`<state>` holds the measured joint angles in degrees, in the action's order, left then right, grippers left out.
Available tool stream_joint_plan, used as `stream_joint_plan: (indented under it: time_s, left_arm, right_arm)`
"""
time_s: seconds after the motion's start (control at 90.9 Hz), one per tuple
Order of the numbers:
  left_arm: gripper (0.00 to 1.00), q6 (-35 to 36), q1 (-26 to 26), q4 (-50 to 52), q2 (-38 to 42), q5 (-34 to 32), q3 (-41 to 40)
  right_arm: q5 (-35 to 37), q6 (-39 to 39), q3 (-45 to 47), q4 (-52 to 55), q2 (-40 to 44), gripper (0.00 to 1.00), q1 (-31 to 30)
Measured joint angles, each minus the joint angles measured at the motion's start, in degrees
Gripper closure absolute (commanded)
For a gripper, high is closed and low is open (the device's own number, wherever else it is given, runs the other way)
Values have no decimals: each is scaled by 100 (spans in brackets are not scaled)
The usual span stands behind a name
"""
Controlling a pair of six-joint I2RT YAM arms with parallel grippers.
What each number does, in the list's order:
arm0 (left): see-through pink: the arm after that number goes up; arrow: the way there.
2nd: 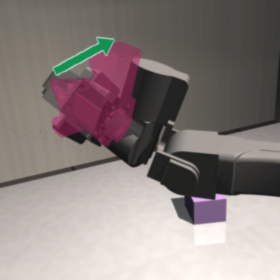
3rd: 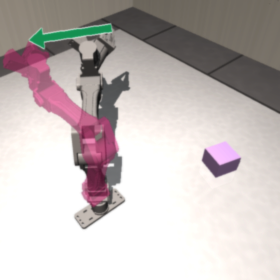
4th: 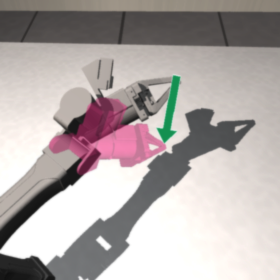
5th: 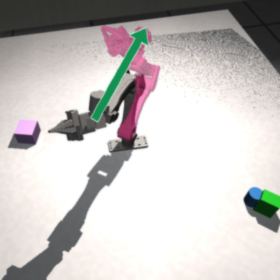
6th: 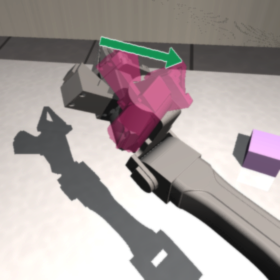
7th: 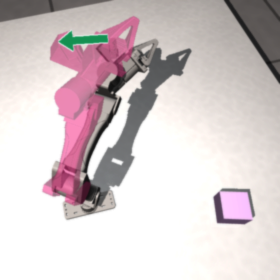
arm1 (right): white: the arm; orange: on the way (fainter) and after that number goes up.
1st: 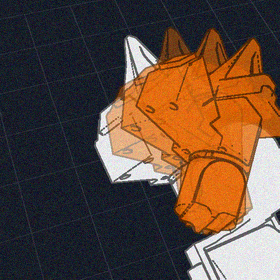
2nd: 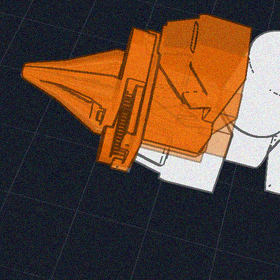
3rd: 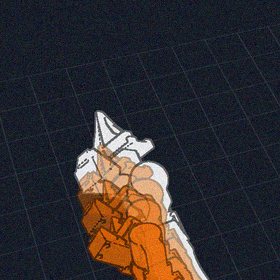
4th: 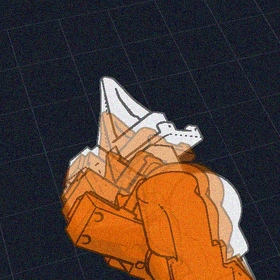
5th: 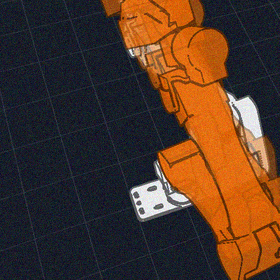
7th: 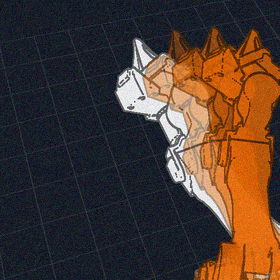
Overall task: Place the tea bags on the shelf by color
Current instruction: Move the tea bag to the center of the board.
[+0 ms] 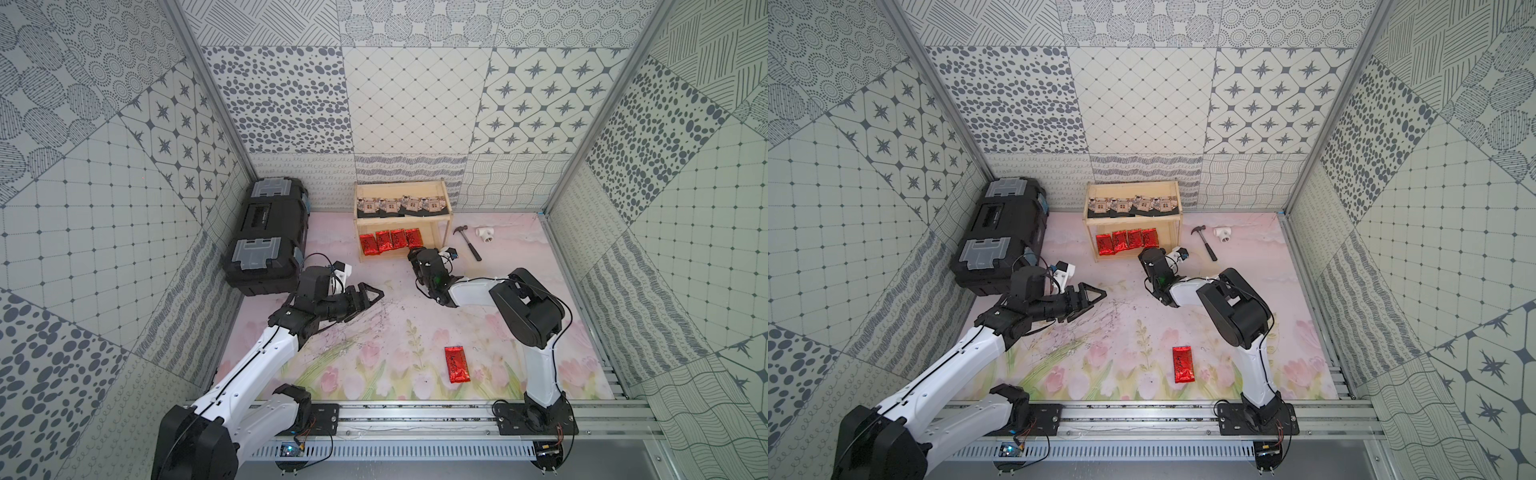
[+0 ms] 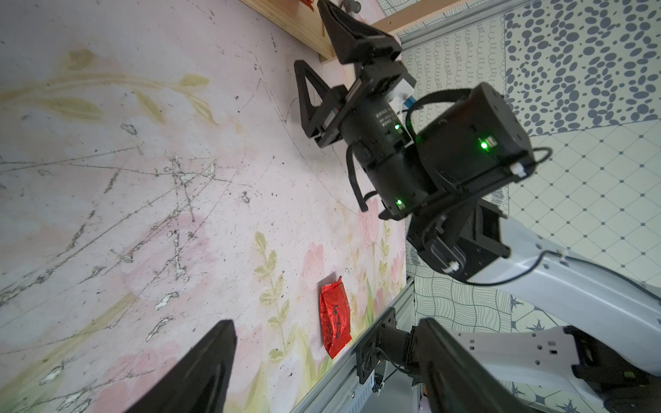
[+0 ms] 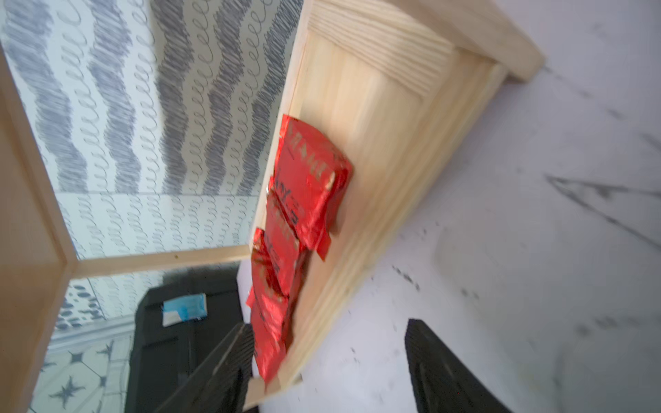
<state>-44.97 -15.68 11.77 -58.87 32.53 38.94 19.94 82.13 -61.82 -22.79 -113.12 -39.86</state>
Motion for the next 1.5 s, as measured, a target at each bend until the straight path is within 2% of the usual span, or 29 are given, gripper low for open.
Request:
stream_joint_plan:
  time_s: [0.099, 0.176, 0.308, 0.451, 0.539, 0.693, 0.803, 1.001, 1.1, 1.232, 1.32, 1.497]
  left_arm:
    - [20, 0, -96, 24, -26, -101, -13]
    - [20, 0, -437, 26, -76, -302, -72]
    - [21, 13, -994, 98, -442, -605, -63]
    - [20, 37, -1436, 175, -876, -920, 94]
    - [19, 59, -1613, 212, -1102, -1067, 223]
    - [17, 103, -1722, 262, -1292, -1320, 319]
    - [17, 125, -1757, 293, -1320, -1445, 330]
    - [17, 188, -1759, 402, -1338, -1591, 382]
    - [16, 219, -1759, 424, -1333, -1646, 385]
    - [16, 269, -1759, 426, -1322, -1685, 382]
    - [16, 280, -1759, 428, -1285, -1729, 376]
    - [16, 295, -1749, 426, -1126, -1810, 293]
  right_arm:
    - [-164, -549, 658, 520, 1047, 28, -345]
    - [-267, -1003, 1152, 1019, 1978, 28, -634]
    - [-68, -1762, 1462, 2830, 3346, 30, -1141]
    - [74, -2376, 1464, 4872, 4063, 28, -1582]
    - [-46, -2599, 1519, 5792, 4098, 24, -1777]
    - [-330, -2767, 1751, 6601, 3915, 11, -2153]
    - [-516, -2776, 1871, 6618, 3698, 9, -2350]
    - [-785, -2691, 2323, 6260, 3578, 10, -2356]
    - [-837, -2623, 2413, 6161, 3495, 15, -2356]
    - [-793, -2586, 2415, 6054, 3386, 34, -2367]
    - [-745, -2682, 2341, 6024, 3296, 42, -2371]
    - [-713, -3056, 1864, 5980, 2944, 48, -2378]
